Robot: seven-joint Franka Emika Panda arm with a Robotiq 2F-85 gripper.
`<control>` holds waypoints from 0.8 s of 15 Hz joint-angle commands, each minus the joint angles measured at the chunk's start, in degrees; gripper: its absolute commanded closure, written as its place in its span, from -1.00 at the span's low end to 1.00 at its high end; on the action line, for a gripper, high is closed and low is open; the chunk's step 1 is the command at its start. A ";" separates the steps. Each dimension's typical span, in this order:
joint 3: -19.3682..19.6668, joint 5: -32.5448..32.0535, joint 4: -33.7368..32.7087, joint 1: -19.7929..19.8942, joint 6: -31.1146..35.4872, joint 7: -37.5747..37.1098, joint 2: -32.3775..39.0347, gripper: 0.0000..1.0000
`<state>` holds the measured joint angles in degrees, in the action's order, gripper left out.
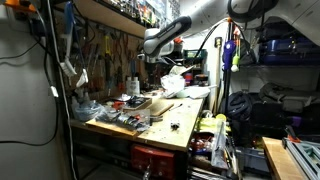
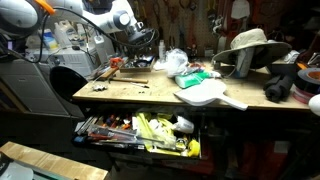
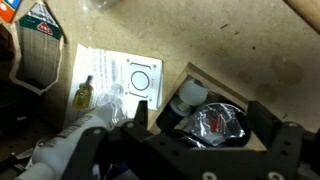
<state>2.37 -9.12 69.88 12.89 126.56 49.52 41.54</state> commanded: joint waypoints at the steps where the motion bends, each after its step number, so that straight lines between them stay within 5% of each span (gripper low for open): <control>1: 1.68 -3.61 -9.50 0.10 -1.33 2.95 7.38 -1.00; 12: 1.36 -4.34 -24.18 1.05 -2.29 24.85 19.65 -1.00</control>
<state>4.05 -12.68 52.76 13.22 125.62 69.23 56.31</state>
